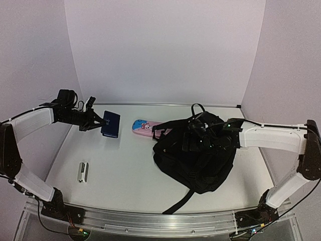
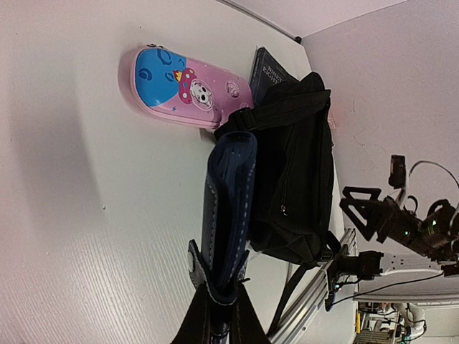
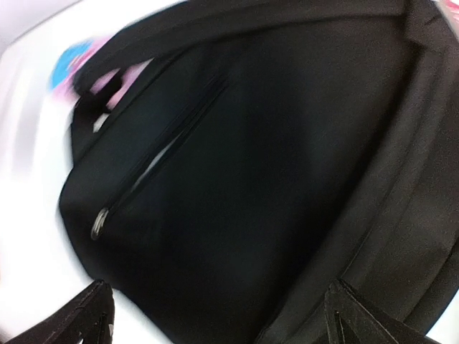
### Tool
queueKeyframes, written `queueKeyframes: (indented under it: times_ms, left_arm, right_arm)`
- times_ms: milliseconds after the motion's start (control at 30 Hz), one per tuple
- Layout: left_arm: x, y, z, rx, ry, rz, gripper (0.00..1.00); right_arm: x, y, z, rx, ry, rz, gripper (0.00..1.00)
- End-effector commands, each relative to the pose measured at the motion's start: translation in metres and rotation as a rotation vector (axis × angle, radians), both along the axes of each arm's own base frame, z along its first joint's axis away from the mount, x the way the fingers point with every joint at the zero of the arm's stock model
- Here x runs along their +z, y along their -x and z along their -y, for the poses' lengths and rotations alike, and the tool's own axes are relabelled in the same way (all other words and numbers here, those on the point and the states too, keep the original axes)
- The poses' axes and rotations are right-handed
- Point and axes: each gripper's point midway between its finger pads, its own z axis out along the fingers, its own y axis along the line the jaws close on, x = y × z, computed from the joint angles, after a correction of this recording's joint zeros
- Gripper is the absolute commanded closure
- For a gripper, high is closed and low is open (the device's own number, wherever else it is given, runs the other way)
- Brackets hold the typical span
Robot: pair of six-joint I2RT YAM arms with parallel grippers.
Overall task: Pack the student bag
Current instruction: Adjust the student bag at the center of the board.
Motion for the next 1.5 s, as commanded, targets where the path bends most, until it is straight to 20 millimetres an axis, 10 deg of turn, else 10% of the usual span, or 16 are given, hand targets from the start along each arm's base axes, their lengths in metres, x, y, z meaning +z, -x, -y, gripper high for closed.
queueKeyframes:
  times_ms: [0, 333, 600, 800, 1100, 1467]
  left_arm:
    - [0.014, -0.004, 0.006, -0.032, 0.017, 0.064, 1.00]
    - [0.019, -0.002, 0.006, -0.032, 0.011, 0.080, 1.00]
    - [0.018, -0.003, 0.006, -0.032, 0.005, 0.080, 1.00]
    - [0.018, -0.003, 0.006, -0.031, 0.002, 0.080, 1.00]
    - [0.019, -0.002, 0.007, -0.036, 0.007, 0.082, 1.00]
    - [0.023, 0.001, 0.012, -0.060, 0.027, 0.094, 1.00]
  right_arm:
    - [0.011, -0.044, -0.003, -0.129, -0.010, 0.060, 0.02]
    - [-0.001, -0.133, -0.039, -0.168, 0.060, 0.141, 0.02]
    - [-0.048, -0.152, -0.065, -0.127, 0.148, 0.097, 0.06]
    - [-0.087, -0.132, -0.070, -0.114, 0.206, 0.027, 0.21]
    - [-0.081, -0.102, -0.118, 0.042, 0.194, 0.028, 0.96]
    - [-0.039, 0.023, -0.218, 0.515, 0.240, 0.145, 1.00]
